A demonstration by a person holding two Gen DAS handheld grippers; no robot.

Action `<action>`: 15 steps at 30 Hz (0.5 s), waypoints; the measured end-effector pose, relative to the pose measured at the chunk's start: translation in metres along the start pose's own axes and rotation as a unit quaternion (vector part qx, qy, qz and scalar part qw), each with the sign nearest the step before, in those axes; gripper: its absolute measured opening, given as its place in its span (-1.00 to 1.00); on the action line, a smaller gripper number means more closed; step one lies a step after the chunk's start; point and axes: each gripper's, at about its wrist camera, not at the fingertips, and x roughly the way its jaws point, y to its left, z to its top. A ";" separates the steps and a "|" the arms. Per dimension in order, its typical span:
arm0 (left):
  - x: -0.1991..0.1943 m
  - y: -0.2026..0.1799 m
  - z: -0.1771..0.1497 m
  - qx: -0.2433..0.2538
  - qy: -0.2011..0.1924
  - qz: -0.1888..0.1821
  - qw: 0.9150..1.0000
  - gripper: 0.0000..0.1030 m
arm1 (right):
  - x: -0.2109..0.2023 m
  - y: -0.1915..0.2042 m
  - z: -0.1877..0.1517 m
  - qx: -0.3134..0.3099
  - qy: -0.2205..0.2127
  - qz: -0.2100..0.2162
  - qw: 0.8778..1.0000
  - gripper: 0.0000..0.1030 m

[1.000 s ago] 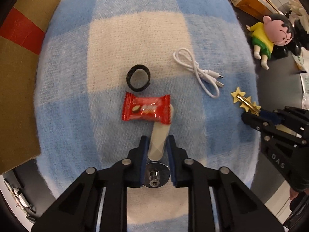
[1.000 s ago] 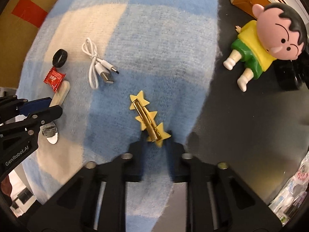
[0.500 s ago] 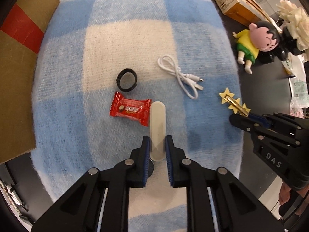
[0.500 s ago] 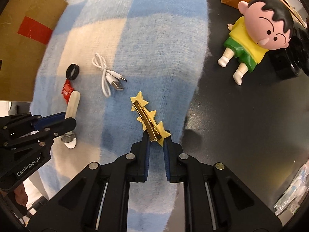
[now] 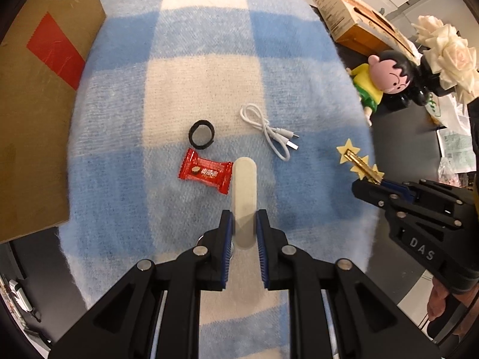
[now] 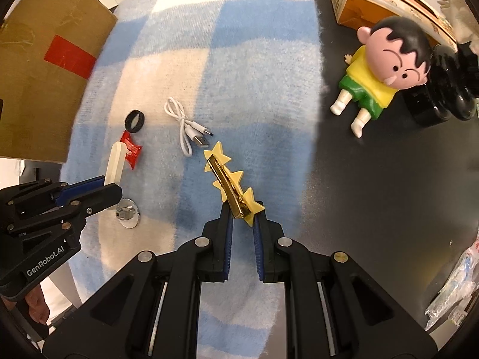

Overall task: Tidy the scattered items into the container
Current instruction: 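Close the left tool on the white stick while the right tool grasps the star hair clip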

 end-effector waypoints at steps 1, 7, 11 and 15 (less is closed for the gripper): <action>0.001 -0.006 -0.007 0.000 0.000 0.000 1.000 -0.69 | -0.001 0.000 -0.004 -0.001 -0.002 -0.002 1.000 -0.74; 0.001 -0.019 -0.010 -0.004 -0.006 -0.004 1.000 -0.69 | 0.001 0.010 -0.003 -0.005 -0.007 -0.005 1.000 -0.74; -0.007 -0.017 -0.010 -0.005 -0.012 -0.008 1.000 -0.69 | -0.007 0.013 -0.003 -0.010 -0.015 -0.004 1.000 -0.74; -0.022 -0.015 -0.012 -0.003 -0.022 -0.011 1.000 -0.69 | -0.014 0.021 -0.001 -0.010 -0.023 -0.001 1.000 -0.74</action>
